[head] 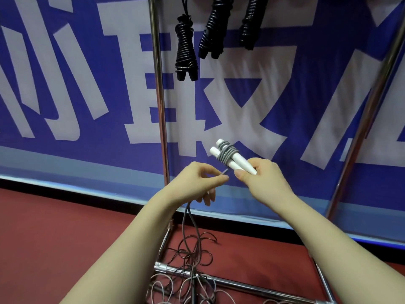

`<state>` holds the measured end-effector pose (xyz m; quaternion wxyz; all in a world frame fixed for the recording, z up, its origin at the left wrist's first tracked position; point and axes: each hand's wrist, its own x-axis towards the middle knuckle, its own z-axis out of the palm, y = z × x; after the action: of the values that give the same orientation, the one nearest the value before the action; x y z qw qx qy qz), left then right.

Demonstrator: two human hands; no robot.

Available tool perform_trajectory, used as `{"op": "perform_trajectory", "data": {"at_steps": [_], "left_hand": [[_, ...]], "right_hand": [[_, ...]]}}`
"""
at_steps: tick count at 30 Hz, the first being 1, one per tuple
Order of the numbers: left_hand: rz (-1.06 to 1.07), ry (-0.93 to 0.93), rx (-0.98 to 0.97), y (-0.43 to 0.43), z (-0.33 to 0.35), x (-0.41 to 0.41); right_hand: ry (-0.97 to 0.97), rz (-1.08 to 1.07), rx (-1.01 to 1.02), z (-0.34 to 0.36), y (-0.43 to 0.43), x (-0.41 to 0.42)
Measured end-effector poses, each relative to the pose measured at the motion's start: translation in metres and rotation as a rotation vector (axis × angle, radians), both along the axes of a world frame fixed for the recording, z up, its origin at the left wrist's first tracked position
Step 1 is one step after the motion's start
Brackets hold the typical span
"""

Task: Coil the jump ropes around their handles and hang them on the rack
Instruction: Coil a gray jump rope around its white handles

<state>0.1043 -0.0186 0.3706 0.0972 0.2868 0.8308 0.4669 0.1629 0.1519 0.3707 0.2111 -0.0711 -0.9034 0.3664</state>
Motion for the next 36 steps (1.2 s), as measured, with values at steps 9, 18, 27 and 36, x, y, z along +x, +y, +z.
{"op": "perform_trajectory", "data": {"at_steps": [9, 18, 27, 36], "left_hand": [[-0.009, 0.612, -0.693, 0.007, -0.01, 0.007], [-0.351, 0.446, -0.529, 0.014, -0.028, 0.008], [-0.388, -0.044, 0.065, -0.005, -0.013, 0.009], [-0.341, -0.31, 0.693, 0.009, -0.002, 0.014]], "right_hand": [[-0.32, 0.039, 0.649, -0.012, -0.01, 0.007], [-0.871, 0.424, 0.624, 0.0, 0.012, 0.012], [-0.866, 0.993, -0.161, 0.003, 0.045, 0.014], [-0.465, 1.431, -1.165, -0.005, 0.02, 0.009]]}}
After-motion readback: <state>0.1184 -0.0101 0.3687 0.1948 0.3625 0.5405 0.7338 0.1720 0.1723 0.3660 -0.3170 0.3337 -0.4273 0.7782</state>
